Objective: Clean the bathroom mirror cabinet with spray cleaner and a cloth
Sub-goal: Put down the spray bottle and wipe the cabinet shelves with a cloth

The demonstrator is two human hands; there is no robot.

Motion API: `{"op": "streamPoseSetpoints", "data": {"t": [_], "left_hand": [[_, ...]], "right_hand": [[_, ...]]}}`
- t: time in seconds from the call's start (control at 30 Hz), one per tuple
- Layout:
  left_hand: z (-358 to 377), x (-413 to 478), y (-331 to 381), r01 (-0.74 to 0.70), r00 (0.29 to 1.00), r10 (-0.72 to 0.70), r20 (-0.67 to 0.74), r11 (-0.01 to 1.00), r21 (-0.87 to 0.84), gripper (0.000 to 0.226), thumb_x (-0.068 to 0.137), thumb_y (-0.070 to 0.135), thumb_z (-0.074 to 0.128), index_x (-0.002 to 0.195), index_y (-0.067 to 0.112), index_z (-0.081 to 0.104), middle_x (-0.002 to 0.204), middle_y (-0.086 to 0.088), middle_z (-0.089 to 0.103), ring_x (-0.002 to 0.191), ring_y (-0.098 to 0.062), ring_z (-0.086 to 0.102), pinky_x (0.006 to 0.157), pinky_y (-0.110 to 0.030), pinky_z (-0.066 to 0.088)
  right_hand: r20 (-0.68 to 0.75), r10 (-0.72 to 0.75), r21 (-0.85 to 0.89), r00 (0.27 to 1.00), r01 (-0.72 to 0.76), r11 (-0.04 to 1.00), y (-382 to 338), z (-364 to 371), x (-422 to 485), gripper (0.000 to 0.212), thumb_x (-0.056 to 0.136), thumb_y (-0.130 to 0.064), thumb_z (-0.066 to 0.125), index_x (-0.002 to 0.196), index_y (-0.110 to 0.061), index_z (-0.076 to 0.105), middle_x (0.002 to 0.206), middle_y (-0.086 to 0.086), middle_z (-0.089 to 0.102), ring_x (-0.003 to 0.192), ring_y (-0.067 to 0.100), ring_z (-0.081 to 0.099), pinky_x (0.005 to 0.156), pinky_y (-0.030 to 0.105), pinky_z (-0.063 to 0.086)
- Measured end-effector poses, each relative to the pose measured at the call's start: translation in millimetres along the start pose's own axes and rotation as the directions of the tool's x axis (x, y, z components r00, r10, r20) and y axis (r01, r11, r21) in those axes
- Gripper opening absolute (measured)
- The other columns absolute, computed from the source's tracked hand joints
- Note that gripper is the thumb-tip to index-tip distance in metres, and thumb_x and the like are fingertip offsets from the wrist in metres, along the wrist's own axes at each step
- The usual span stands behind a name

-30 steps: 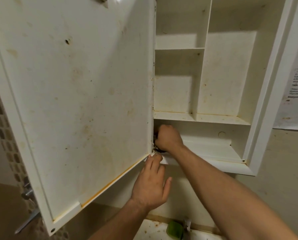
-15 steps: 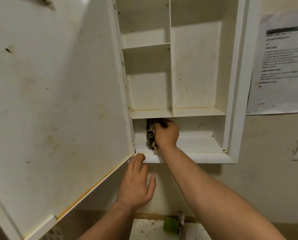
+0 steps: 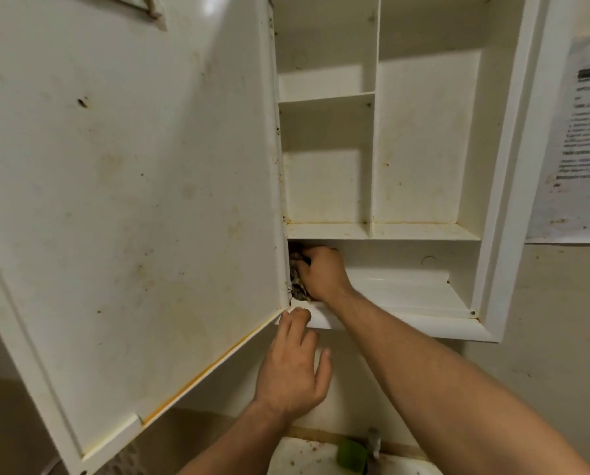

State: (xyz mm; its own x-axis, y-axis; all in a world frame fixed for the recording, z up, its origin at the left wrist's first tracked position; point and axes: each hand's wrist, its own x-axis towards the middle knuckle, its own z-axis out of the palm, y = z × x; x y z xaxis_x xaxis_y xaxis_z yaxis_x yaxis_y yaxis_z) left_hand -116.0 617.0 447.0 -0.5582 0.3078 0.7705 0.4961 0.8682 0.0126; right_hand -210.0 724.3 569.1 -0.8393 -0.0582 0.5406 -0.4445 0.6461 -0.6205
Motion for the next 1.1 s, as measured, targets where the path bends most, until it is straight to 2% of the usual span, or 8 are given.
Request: {"op": "streamPoseSetpoints", "data": {"t": [0.2,0.4,0.5,0.6,0.73,0.83,0.97,1.1], "left_hand": [[-10,3,4,-0.004,0.994,-0.002,0.109,0.998,0.059,0.037,0.098,0.035,0.05,0.105,0.005,0.07,0.134,-0.016,0.056,0.134,-0.032,0.048,0.118,-0.048,0.037],[-31,0,2,-0.022,0.975,0.006,0.223,0.997,0.068,0.044,0.101,0.036,0.042,0.11,0.005,0.071,0.147,-0.016,0.052,0.142,-0.029,0.044,0.117,-0.047,0.039],[-32,-2,0,-0.015,0.973,0.003,0.231,0.999,0.05,0.044,0.101,0.036,0.04,0.11,0.007,0.072,0.15,-0.013,0.048,0.145,-0.026,0.041,0.121,-0.044,0.034],[-30,0,2,-0.008,0.977,-0.002,0.211,0.999,0.046,0.042,0.1,0.038,0.042,0.109,0.011,0.073,0.149,-0.01,0.049,0.143,-0.024,0.042,0.12,-0.043,0.036],[-27,1,1,-0.039,0.984,0.025,0.178,0.996,0.076,0.037,0.098,0.035,0.046,0.102,0.011,0.075,0.141,-0.012,0.057,0.136,-0.027,0.05,0.116,-0.045,0.042],[-27,1,-2,-0.078,0.985,0.059,0.165,0.99,0.115,0.034,0.096,0.034,0.05,0.1,0.012,0.075,0.137,-0.012,0.061,0.133,-0.026,0.054,0.117,-0.044,0.041],[-28,0,-9,-0.136,0.981,0.109,0.158,0.977,0.166,0.034,0.094,0.036,0.053,0.101,0.013,0.077,0.136,-0.012,0.063,0.132,-0.026,0.056,0.119,-0.042,0.035],[-26,-2,-17,-0.17,0.98,0.155,0.127,0.978,0.118,0.031,0.094,0.033,0.055,0.1,0.011,0.075,0.139,-0.014,0.06,0.136,-0.028,0.051,0.12,-0.045,0.036]], "right_hand": [[0.437,0.1,-0.521,0.894,0.16,0.838,-27,-32,6,0.019,0.099,-0.009,0.049,0.104,-0.012,0.067,0.105,0.01,0.069,0.083,0.023,0.058,0.07,0.031,0.043],[0.48,0.347,-0.859,0.806,0.353,0.37,-54,-51,-12,0.019,0.101,-0.033,0.052,0.103,-0.02,0.066,0.098,-0.003,0.066,0.089,0.02,0.062,0.076,0.037,0.045],[0.419,0.4,-0.81,0.815,0.137,0.57,-31,-92,-17,0.038,0.101,-0.044,0.042,0.089,-0.02,0.069,0.087,-0.001,0.07,0.077,0.017,0.065,0.075,0.034,0.051],[0.441,0.363,-0.622,0.821,-0.012,0.783,-7,-111,-38,0.054,0.094,-0.068,0.04,0.098,-0.022,0.069,0.096,0.001,0.071,0.088,0.018,0.065,0.089,0.039,0.054],[0.372,0.362,-0.745,0.855,0.042,0.666,1,-100,-58,0.059,0.096,-0.059,0.044,0.132,-0.013,0.054,0.126,0.012,0.063,0.115,0.032,0.056,0.102,0.045,0.044],[0.363,0.296,-0.783,0.883,0.117,0.611,-18,-76,-45,0.035,0.1,-0.028,0.043,0.124,-0.012,0.063,0.119,0.013,0.065,0.11,0.032,0.057,0.093,0.041,0.044],[0.408,0.275,-0.824,0.87,0.222,0.522,-46,-36,-15,0.025,0.095,-0.018,0.05,0.113,-0.016,0.067,0.11,0.004,0.07,0.098,0.024,0.066,0.074,0.034,0.049],[0.499,0.289,-0.692,0.817,0.175,0.7,-60,-12,19,0.017,0.094,-0.015,0.051,0.085,-0.014,0.066,0.086,0.001,0.066,0.077,0.02,0.061,0.065,0.032,0.049]]}}
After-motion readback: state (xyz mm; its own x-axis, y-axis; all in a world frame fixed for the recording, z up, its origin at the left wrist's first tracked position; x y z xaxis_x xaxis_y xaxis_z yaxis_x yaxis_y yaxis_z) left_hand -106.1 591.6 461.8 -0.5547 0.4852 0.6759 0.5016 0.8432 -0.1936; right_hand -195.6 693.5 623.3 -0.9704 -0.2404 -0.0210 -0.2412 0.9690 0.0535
